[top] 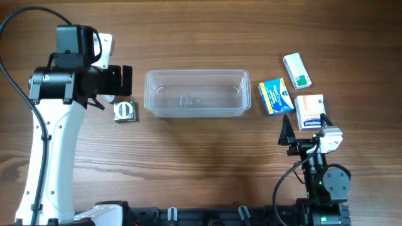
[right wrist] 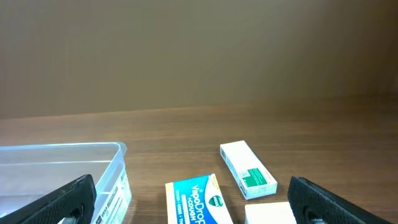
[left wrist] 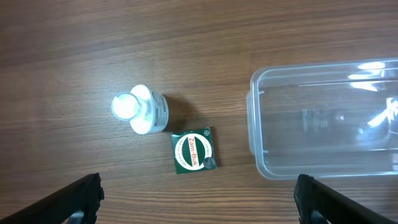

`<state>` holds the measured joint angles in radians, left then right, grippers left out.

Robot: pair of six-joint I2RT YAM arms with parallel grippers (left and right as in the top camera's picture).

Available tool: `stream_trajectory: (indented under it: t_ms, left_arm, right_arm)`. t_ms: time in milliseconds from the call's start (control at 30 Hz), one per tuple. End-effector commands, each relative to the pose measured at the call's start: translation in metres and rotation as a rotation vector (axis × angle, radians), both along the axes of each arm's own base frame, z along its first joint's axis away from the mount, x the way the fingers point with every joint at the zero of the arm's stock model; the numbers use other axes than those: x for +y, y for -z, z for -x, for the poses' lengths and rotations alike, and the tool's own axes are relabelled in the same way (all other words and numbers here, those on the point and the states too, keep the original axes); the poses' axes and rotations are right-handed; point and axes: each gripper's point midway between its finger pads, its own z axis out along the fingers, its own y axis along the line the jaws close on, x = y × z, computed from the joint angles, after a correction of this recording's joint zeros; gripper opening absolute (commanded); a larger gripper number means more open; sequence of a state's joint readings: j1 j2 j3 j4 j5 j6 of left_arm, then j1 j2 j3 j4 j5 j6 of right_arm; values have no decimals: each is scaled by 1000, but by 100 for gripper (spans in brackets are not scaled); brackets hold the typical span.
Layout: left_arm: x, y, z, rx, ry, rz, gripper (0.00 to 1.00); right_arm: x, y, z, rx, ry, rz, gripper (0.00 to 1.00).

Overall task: Pack container
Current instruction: 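Move left gripper over white spray bottle and grasp it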

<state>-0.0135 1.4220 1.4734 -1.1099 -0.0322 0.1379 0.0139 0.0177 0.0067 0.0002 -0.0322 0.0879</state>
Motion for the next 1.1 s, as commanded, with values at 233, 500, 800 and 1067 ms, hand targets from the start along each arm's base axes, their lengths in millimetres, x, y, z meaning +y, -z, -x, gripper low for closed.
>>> stream_trajectory:
  t_ms: [233, 500, 800, 1067]
  left_arm:
    - [58, -4, -19, -62, -226, 48, 100]
    - [68, 39, -43, 19, -179, 141, 100]
    - [66, 79, -57, 98, -96, 145, 100]
    - [68, 106, -64, 148, -81, 142, 98]
  right_arm:
    - [-3, -1, 0, -8, 13, 7, 100]
    - [-3, -1, 0, -8, 13, 7, 100]
    - [-3, -1, 0, -8, 13, 8, 100]
    - [-3, -1, 0, -8, 13, 7, 100]
